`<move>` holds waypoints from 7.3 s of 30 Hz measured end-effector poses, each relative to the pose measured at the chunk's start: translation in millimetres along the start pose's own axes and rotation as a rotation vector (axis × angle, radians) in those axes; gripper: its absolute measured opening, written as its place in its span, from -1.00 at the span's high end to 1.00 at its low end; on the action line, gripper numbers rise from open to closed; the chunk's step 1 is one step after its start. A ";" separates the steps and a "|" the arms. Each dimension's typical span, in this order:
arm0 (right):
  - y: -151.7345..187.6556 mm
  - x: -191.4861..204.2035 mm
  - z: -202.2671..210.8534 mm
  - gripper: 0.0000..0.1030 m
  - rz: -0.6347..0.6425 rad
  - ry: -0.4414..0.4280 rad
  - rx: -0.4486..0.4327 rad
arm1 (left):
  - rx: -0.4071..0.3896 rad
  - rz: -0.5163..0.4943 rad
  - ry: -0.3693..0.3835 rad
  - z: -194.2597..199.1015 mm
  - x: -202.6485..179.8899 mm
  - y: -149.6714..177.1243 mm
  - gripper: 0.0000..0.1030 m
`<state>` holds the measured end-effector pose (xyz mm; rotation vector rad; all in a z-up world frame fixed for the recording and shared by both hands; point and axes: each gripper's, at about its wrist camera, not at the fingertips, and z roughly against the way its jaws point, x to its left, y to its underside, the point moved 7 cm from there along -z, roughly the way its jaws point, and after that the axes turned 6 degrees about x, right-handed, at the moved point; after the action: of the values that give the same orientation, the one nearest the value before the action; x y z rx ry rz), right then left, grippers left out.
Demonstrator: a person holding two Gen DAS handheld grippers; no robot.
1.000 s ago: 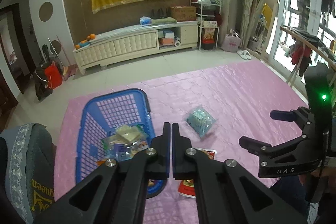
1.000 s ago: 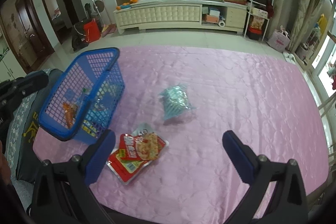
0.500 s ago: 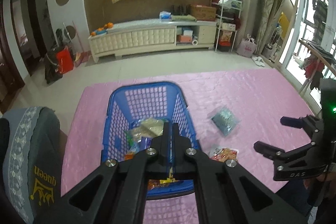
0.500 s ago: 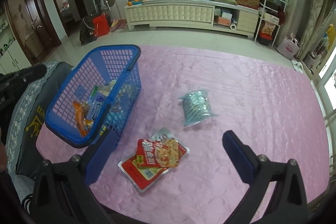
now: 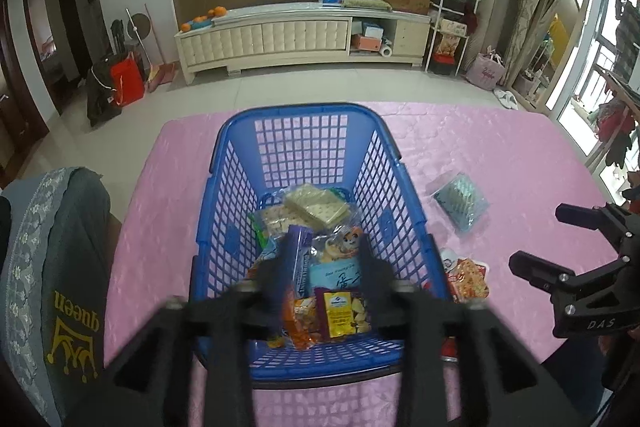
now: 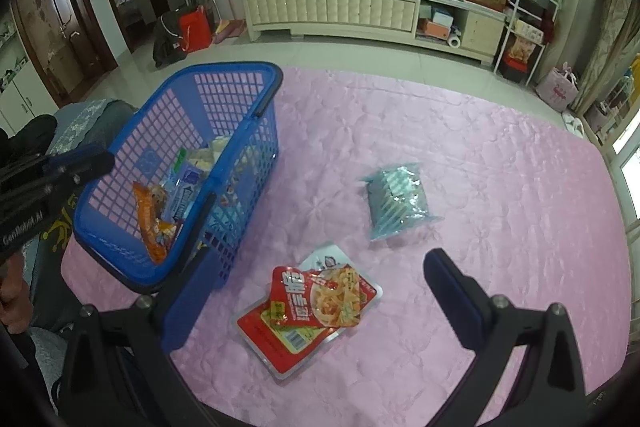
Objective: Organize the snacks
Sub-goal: 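Move the left tool back down onto the remaining red snack packs, then close the left tool on the red konjac packs and lift them, then grasp the clear bag of light-blue items with the right tool while the left tool holds the red packs, then carry the red packs over the basket and open the left tool to drop them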
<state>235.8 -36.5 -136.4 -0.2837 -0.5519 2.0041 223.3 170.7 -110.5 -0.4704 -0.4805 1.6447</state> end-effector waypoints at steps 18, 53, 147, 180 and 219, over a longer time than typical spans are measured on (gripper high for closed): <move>5.2 12.8 39.1 -1.00 0.023 -0.005 -0.056 | -0.035 -0.071 -0.019 41.7 -27.1 25.0 -0.45; 73.3 -118.6 8.4 -1.00 -0.156 0.013 0.019 | 0.138 -0.508 -0.052 -58.0 -183.0 63.2 -0.50; 13.7 -158.7 -73.2 -1.00 -0.141 -0.004 0.092 | 0.145 -0.248 0.183 -106.5 -167.8 26.2 0.98; -14.1 -117.4 -134.4 -0.11 0.085 -0.133 0.112 | 0.161 -0.193 0.118 -117.8 -173.4 16.6 0.99; 47.3 -71.5 81.8 0.51 0.073 -0.047 -0.108 | -0.085 -0.225 0.107 50.2 -155.4 11.9 0.99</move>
<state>198.8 -139.6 -91.1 -0.3272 -0.6898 2.0593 204.1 13.0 -70.8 -0.5444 -0.5061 1.3800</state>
